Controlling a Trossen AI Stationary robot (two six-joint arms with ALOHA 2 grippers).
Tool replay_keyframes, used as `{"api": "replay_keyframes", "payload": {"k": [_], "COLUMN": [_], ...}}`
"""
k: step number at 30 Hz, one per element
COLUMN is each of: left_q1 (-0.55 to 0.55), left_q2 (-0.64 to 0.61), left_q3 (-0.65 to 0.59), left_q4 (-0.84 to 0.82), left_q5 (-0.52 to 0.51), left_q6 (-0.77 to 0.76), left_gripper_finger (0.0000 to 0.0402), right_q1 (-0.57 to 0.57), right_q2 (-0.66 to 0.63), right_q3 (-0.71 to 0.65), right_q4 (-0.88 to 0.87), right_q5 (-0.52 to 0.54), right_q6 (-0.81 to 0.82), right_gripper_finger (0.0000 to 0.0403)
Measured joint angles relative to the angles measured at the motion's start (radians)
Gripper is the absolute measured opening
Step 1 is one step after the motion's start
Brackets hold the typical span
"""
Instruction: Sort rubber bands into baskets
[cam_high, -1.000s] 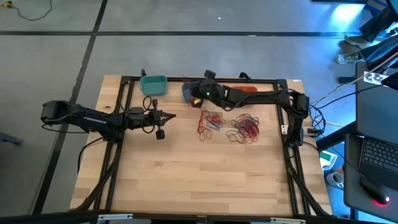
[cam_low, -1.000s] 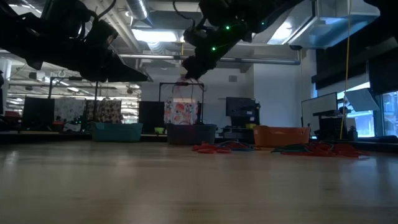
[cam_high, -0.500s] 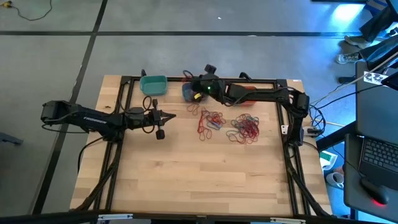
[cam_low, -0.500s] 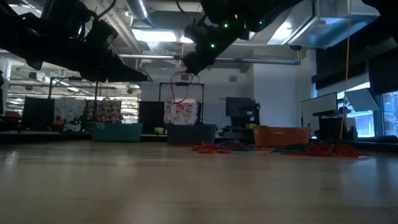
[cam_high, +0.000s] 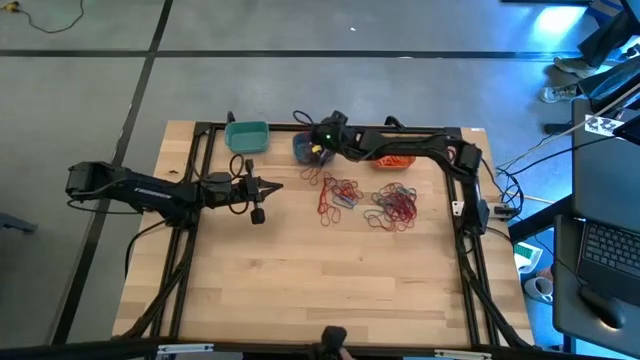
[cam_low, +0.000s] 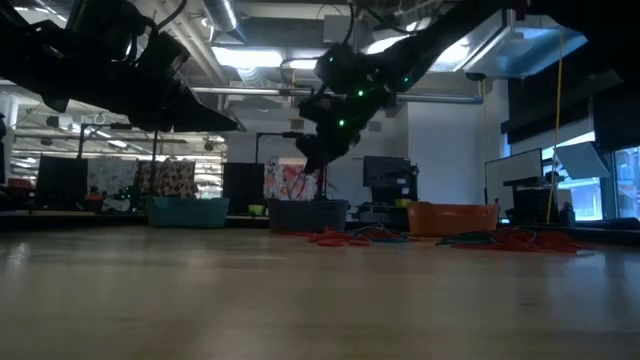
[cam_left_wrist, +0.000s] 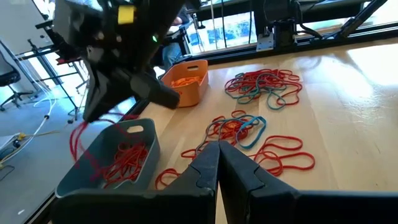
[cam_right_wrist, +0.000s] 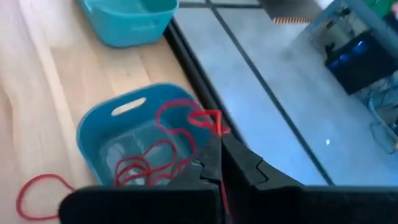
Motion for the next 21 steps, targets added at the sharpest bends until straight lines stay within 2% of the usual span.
{"api": "replay_keyframes", "payload": {"k": [4,11,14,21], "left_q1": [0.000,0.000,0.000,0.000], "left_q2": [0.000,0.000,0.000,0.000], "left_q3": [0.000,0.000,0.000,0.000], "left_q4": [0.000,0.000,-0.001,-0.002], "left_q5": [0.000,0.000,0.000,0.000], "left_q6": [0.000,0.000,0.000,-0.001], "left_gripper_finger": [0.0005,0.0005,0.0005,0.0005], "right_q1": [0.003,0.005,0.013,0.084], "right_q2": [0.012,-0.003,-0.018,-0.025], "right_q3": [0.000,0.000,0.001,0.000], "right_q4": [-0.013,-0.077,-0.145,-0.284], "right_q5": [-0.002,-0.015,-0.071,-0.174], "right_q6": [0.030,0.072,0.078,0.100], "right_gripper_finger": [0.0034,0.0140,0.0174,0.0209]}}
